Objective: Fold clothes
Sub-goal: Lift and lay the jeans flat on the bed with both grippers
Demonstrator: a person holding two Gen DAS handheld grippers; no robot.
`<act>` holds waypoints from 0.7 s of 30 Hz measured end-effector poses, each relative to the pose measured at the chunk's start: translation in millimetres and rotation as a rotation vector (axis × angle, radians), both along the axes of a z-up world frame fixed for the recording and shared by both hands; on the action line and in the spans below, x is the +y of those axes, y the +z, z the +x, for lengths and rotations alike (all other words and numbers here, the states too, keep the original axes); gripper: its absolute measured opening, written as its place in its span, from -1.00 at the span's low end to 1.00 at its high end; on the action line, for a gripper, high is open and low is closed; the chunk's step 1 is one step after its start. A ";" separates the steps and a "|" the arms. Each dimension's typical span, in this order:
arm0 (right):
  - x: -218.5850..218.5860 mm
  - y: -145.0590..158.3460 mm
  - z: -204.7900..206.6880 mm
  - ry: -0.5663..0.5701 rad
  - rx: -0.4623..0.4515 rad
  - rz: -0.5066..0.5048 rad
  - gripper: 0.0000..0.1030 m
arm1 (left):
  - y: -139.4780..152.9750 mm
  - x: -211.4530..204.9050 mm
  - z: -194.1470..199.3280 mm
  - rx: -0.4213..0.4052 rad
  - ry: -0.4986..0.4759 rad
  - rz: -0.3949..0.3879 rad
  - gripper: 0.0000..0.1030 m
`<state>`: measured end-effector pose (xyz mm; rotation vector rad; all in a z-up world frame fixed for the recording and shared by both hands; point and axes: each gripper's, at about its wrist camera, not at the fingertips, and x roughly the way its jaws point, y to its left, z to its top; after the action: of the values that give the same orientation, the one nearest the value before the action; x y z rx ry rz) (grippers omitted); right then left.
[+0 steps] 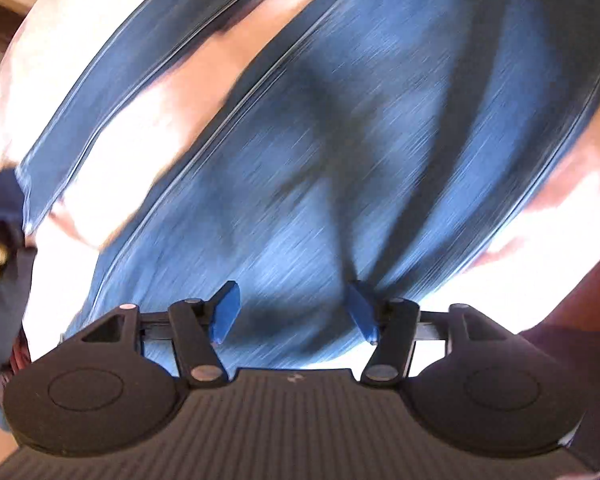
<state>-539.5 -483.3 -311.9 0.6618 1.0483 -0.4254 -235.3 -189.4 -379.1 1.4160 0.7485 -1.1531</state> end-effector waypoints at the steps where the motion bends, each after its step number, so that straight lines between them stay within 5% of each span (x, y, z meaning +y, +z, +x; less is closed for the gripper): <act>1: 11.2 -2.8 1.9 -0.014 0.021 0.004 -0.02 | 2.2 11.2 15.4 0.004 0.016 -0.014 0.19; 4: 45.2 -12.4 9.0 -0.065 0.108 0.018 -0.02 | 6.8 36.7 54.1 0.007 0.050 -0.047 0.27; 7: 80.1 -19.1 17.0 -0.106 0.212 0.027 -0.02 | -1.7 69.7 91.2 -0.084 0.039 0.022 0.15; 11: 119.9 -10.0 31.5 -0.153 0.201 0.029 -0.02 | 14.3 111.4 138.6 -0.101 0.073 -0.056 -0.04; 14: 143.5 -6.3 57.9 -0.123 0.197 0.012 -0.02 | 19.5 120.7 149.9 -0.155 -0.050 -0.111 0.05; 19: 166.1 6.6 105.3 -0.028 0.151 -0.022 -0.02 | -34.2 144.2 155.6 -0.386 -0.389 0.054 0.04; 20: 168.8 9.5 112.6 -0.013 0.145 -0.029 -0.02 | -43.0 147.7 159.8 -0.432 -0.416 0.069 -0.06; 21: 169.7 11.1 118.2 -0.002 0.146 -0.032 -0.02 | -49.3 149.9 164.9 -0.466 -0.420 0.080 -0.73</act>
<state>-421.3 -313.6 -300.8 0.6104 1.1770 -0.4965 -70.4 -39.5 -428.4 1.8789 0.1713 -1.0472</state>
